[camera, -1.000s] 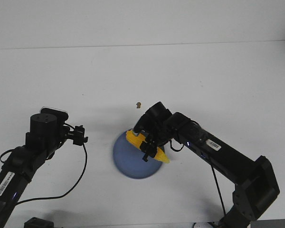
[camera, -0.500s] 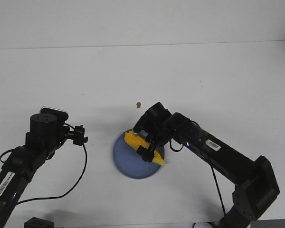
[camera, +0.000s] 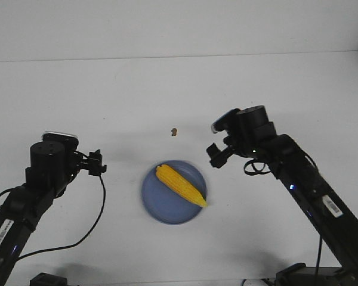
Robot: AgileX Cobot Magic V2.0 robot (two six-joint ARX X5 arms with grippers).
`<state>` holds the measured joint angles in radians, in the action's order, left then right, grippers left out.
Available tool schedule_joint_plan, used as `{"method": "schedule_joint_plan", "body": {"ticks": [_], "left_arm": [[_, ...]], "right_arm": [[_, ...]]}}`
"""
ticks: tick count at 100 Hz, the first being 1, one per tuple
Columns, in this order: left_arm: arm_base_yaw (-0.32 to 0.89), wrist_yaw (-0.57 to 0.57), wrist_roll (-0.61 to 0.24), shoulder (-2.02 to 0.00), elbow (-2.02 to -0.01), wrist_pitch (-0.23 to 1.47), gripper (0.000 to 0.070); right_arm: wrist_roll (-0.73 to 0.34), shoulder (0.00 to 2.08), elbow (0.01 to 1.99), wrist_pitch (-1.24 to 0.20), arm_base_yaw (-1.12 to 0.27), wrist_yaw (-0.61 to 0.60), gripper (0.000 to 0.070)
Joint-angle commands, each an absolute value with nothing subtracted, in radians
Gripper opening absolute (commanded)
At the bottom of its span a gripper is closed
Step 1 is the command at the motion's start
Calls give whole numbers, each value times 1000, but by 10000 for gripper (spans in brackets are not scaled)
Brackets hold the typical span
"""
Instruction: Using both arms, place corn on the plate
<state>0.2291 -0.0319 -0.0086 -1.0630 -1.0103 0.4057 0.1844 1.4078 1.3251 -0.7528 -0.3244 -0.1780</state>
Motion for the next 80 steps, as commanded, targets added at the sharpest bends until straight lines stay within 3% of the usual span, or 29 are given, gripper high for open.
{"method": "schedule_joint_plan", "body": {"ticks": [1, 23, 41, 56, 66, 80], "left_arm": [[223, -38, -28, -1032, -1024, 396, 464], [175, -38, -33, -916, -1008, 402, 464], [153, -38, -46, -799, -906, 360, 464], [150, -38, -67, -694, -778, 329, 472], [150, -38, -75, -628, -708, 328, 556], [150, -38, -82, -543, -640, 333, 562]], "right_arm": [[168, 1363, 1314, -735, -291, -175, 553], [92, 1111, 1110, -550, -156, -156, 553], [73, 893, 923, -418, -127, -148, 553], [51, 729, 799, -396, -127, -96, 553], [51, 616, 724, -389, -127, -46, 553], [31, 454, 639, -390, -127, 1, 553]]}}
